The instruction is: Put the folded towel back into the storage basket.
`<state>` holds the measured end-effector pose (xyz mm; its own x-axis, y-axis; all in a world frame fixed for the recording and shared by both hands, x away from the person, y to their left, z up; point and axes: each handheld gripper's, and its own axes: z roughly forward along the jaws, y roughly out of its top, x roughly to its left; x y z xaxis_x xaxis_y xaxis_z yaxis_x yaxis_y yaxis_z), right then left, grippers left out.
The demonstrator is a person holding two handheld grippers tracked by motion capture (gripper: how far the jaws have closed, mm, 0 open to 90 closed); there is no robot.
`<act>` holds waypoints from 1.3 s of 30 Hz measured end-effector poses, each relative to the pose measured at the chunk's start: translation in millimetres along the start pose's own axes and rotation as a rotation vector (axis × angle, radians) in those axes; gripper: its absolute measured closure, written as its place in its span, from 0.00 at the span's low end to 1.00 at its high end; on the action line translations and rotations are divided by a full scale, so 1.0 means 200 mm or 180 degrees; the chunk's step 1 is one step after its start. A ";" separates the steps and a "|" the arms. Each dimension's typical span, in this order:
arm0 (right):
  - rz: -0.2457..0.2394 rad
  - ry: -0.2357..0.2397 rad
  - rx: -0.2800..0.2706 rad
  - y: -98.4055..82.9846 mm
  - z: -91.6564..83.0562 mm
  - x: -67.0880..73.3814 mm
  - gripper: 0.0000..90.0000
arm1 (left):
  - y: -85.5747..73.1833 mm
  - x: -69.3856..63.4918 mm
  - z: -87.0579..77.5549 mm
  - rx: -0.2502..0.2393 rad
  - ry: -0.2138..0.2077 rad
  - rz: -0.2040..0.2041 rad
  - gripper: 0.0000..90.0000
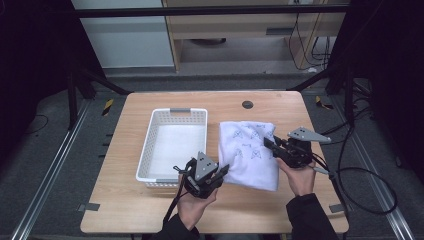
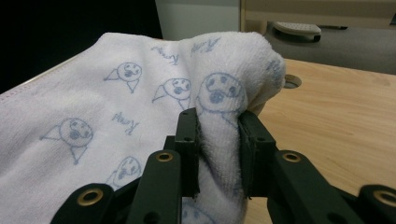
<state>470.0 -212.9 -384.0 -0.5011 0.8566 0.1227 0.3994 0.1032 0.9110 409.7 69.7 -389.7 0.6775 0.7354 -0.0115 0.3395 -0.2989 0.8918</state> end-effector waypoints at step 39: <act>-0.0171 0.0119 -0.0259 0.27 0.14 0.24 0.80 | 0.08 0.24 -0.23 -0.0213 0.0285 -0.0027 0.85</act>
<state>487.8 -151.9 -340.2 -0.5490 0.8314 0.0859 0.3082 0.1058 0.9454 417.6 128.3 -355.2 0.6127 0.7901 0.0187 0.2987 -0.2534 0.9201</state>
